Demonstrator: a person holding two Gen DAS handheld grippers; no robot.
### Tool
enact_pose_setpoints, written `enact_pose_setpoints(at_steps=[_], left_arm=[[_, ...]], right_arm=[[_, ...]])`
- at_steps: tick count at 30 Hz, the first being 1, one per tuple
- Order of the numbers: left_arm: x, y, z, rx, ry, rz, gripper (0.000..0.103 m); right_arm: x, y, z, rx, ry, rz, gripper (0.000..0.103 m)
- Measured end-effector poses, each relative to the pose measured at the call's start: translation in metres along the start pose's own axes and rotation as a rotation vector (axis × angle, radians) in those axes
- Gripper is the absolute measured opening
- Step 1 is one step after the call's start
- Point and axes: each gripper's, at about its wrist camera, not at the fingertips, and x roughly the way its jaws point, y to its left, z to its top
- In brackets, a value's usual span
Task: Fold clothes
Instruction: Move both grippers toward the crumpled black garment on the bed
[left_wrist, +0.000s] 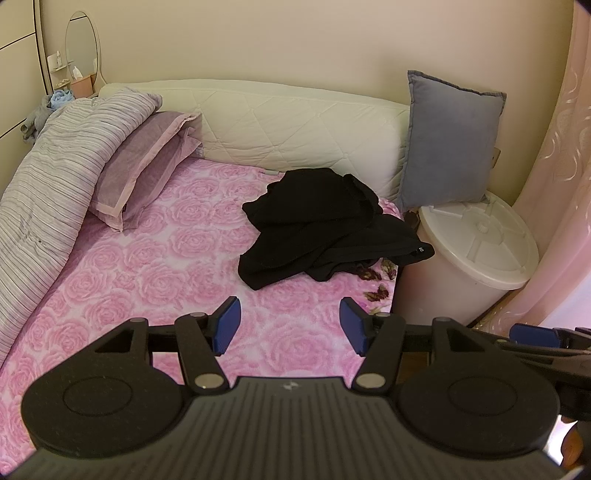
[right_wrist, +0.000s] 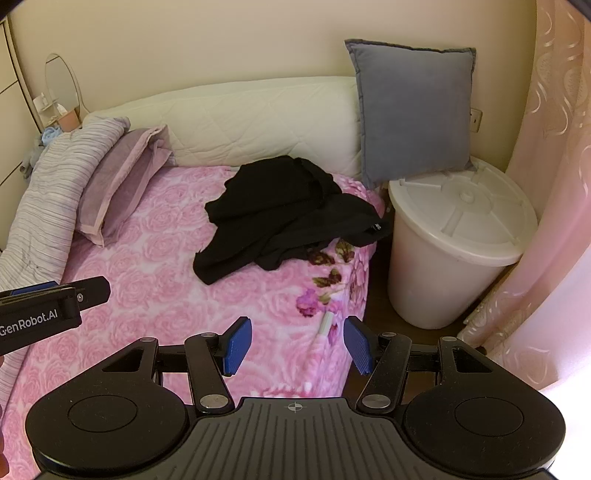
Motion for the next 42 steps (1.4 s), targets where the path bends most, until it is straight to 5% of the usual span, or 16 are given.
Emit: enact_pose_setpoints(at_steps=[42], left_arm=[[0.013,0.024,-0.002,-0.045,0.034,-0.014,0.055]], right_arm=[[0.006,0.014,0.008,-0.039,0.009,-0.031,0.059]])
